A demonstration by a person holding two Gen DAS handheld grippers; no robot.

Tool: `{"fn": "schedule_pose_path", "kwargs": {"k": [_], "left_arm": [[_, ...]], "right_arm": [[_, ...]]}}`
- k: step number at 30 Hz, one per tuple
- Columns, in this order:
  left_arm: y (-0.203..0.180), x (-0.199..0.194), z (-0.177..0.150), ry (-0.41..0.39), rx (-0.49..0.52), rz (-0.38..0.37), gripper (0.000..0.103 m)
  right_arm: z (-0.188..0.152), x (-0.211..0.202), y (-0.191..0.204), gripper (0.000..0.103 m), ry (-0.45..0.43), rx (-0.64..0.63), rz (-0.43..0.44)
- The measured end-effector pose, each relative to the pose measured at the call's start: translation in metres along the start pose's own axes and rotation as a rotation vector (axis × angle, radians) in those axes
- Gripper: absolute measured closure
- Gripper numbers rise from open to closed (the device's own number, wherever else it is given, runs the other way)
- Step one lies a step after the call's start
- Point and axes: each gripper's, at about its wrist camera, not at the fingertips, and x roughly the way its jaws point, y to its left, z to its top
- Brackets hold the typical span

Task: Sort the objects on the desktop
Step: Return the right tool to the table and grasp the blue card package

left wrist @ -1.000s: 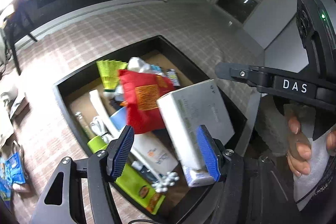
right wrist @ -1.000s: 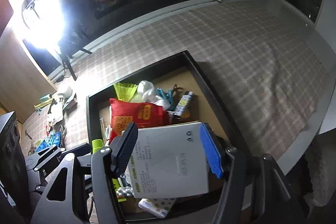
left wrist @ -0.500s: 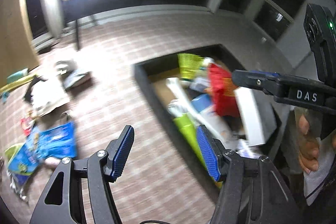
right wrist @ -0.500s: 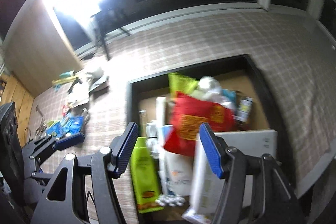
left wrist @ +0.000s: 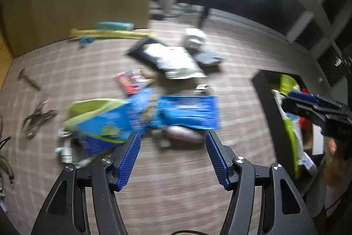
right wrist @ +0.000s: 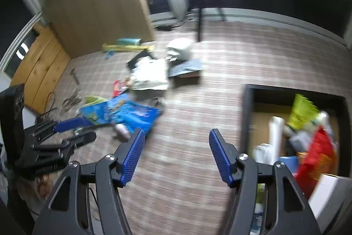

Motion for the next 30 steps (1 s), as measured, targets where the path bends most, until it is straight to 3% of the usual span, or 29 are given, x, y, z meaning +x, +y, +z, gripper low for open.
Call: {"fn": "schedule_pose_path", "kwargs": {"k": [7,13,18,23,27,30], "left_arm": [[0.082,0.004,0.026,0.042,0.013,0.079,0.044],[0.119,0.033,0.045,0.132,0.066,0.034,0.044],[0.116,0.045,0.046,0.167,0.169,-0.026,0.05],[0.104,0.055,0.038,0.197,0.259,-0.108,0.055],[0.094,0.06,0.03,0.203,0.332,-0.094,0.055],[0.091,0.065,0.027,0.215,0.358,-0.082,0.056]], "right_arm": [[0.006,0.037,0.075,0.043,0.055,-0.066,0.073],[-0.001,0.084,0.128,0.041,0.144,-0.005,0.13],[-0.012,0.123,0.142,0.041,0.195,0.117,0.127],[-0.022,0.145,0.126,0.043,0.213,0.309,0.145],[-0.022,0.152,0.113,0.054,0.209,0.422,0.152],[-0.02,0.159,0.112,0.055,0.222,0.455,0.161]]}}
